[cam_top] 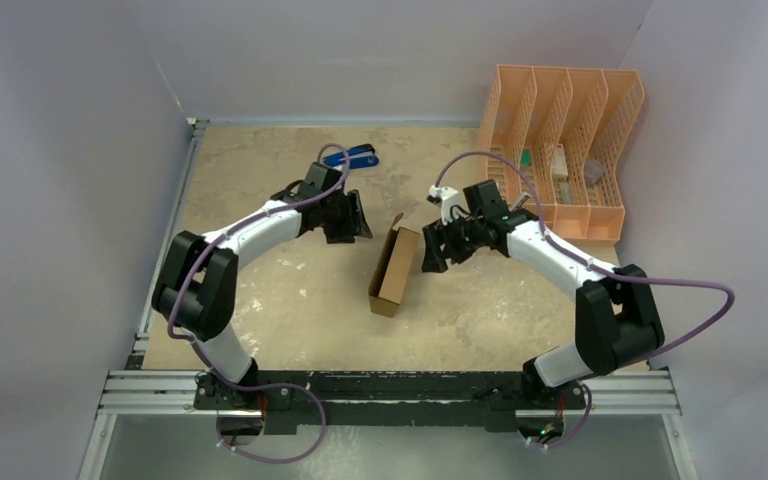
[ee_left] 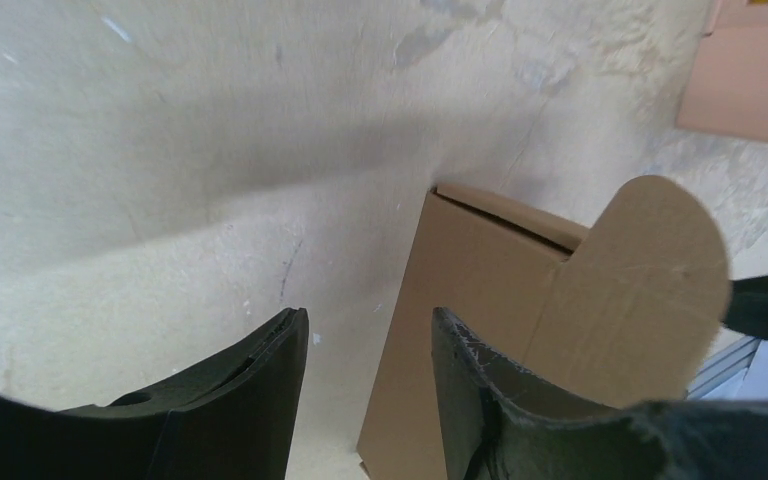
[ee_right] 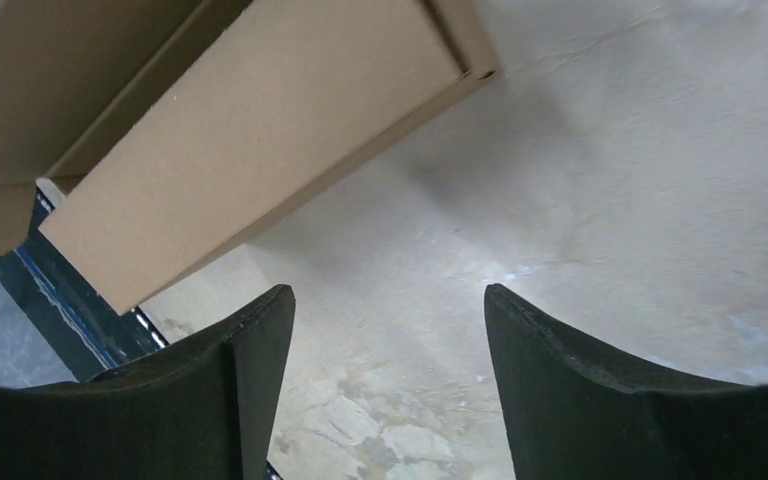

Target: Fold the paper box

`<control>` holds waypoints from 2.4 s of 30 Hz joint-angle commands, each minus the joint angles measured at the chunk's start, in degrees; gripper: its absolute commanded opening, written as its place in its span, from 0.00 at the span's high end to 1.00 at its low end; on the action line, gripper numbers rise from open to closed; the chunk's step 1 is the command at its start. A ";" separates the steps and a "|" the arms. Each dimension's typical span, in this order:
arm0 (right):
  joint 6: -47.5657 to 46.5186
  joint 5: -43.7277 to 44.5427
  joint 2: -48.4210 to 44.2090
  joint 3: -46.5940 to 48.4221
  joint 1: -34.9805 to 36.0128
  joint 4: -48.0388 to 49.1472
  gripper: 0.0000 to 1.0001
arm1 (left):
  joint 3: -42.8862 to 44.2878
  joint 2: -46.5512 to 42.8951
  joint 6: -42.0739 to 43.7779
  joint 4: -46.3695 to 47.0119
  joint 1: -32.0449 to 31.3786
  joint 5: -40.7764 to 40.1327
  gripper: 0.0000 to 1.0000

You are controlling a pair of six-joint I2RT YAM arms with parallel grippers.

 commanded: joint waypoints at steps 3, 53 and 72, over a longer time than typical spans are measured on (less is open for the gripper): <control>3.87 0.35 -2.48 -4.42 5.90 9.98 0.34 | 0.29 3.43 -3.43 3.06 -3.07 1.09 0.53; 30.15 2.44 -7.11 -7.19 0.95 28.18 0.17 | -10.40 -29.74 -11.08 -7.37 11.39 -15.88 0.43; 37.82 -6.55 2.29 -11.95 -2.48 42.29 0.27 | -33.38 -58.50 -29.93 -7.76 -4.29 -19.25 0.44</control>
